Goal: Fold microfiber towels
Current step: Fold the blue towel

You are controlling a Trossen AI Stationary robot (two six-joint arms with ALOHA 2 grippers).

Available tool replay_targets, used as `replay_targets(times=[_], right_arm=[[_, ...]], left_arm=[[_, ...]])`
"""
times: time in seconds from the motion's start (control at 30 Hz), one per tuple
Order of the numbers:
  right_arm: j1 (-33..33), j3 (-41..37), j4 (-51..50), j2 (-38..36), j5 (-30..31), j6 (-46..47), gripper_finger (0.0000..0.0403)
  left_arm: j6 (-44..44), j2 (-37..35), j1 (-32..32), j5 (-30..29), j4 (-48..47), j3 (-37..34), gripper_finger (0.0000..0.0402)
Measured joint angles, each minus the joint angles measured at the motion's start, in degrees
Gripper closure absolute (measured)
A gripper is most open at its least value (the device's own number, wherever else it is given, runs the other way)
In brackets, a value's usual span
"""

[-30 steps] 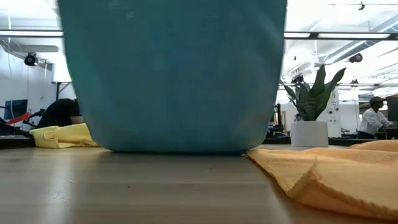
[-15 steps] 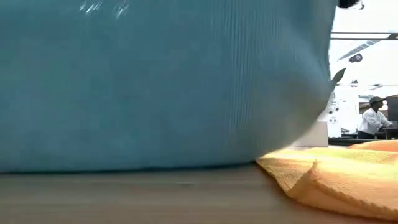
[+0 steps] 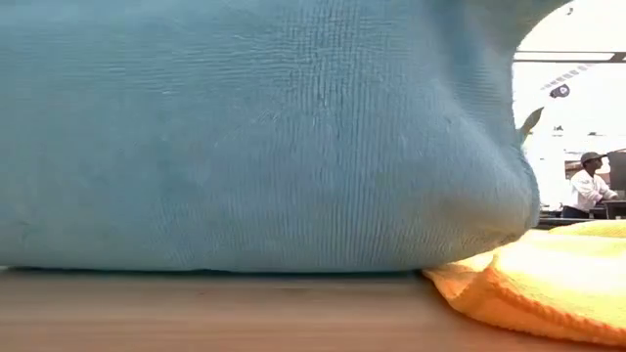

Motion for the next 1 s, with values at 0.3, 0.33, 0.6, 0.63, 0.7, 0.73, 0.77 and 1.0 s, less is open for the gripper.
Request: replay_targets(times=[0.3, 0.33, 0.6, 0.63, 0.7, 0.73, 0.77, 1.0], right_arm=[[-6.71, -0.07, -12.03, -1.69, 1.12, 0.14, 0.0394], [-7.60, -0.09, -13.04, -1.69, 1.12, -0.05, 0.0394], [-12.64, -0.19, -13.79, -3.30, 0.89, -4.82, 0.0394], [-13.44, -0.40, -13.94, -3.52, 0.74, -5.35, 0.0394], [-15.19, -0.89, -14.61, -3.57, 0.66, -5.99, 0.0394], [-16.06, -1.18, -14.64, -3.57, 0.46, -6.19, 0.0394], [-16.95, -1.52, -14.68, -3.57, -0.01, -6.27, 0.0394], [-21.90, -5.01, -14.29, -3.59, -2.81, -7.01, 0.0394]], left_arm=[[5.89, -7.57, 8.10, -3.79, -7.04, -1.38, 0.0402], [6.94, -8.23, 9.45, -3.78, -7.05, -2.05, 0.0402], [10.63, -13.74, 20.18, 0.42, -6.37, -11.68, 0.0402], [11.28, -14.71, 21.35, 0.48, -5.59, -13.04, 0.0402], [13.11, -16.70, 23.81, 0.81, -3.08, -16.08, 0.0402], [13.99, -17.80, 24.96, 1.42, -1.34, -17.64, 0.0402], [14.85, -18.92, 26.15, 2.21, 0.26, -19.08, 0.0402], [18.75, -24.44, 33.25, 5.54, 7.55, -25.92, 0.0402]])
